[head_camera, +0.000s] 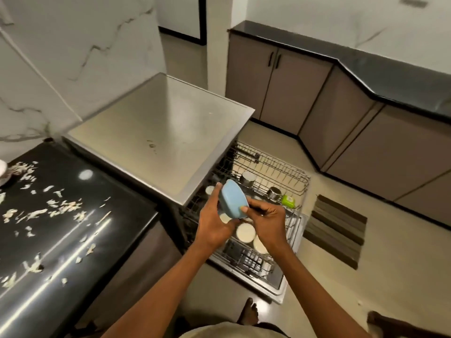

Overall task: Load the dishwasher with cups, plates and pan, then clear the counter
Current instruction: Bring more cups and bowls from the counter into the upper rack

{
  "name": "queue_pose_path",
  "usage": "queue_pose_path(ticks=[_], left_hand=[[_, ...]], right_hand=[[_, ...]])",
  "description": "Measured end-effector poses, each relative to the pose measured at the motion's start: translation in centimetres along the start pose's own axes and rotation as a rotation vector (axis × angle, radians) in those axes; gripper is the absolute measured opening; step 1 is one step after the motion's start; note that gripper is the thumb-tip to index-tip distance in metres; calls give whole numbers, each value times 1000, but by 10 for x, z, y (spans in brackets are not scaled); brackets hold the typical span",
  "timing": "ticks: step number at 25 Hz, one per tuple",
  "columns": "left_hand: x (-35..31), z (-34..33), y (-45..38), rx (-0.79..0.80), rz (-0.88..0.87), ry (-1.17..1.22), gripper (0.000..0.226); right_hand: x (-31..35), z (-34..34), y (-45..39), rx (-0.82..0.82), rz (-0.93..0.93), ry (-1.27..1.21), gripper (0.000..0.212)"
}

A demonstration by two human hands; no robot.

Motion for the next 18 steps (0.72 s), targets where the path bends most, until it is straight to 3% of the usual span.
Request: queue_pose_path(ticks=[6, 12, 15, 18], left_hand=[[-19, -94, -30, 69, -24, -81, 106], [-23, -154, -54, 119, 16, -133, 108], [-17, -171, -68, 214, 26, -211, 105], [-11, -179, -87, 289, 15, -314, 103]], right_hand=[[-31, 90, -33, -131, -20, 86, 33], [-41, 142, -51, -220, 296, 579, 49], [-49, 143, -63, -114, 398, 751, 61], [-63, 127, -79, 102, 355, 912, 80]])
Point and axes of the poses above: each hand's wrist, its own y-axis away from the middle knuckle, its own z-axis out of the back of the hand, x = y × z, the point moved 5 cm from there along -y, towards the middle knuckle, and after that the axes turned 8 degrees about y, right-handed, at the moved point
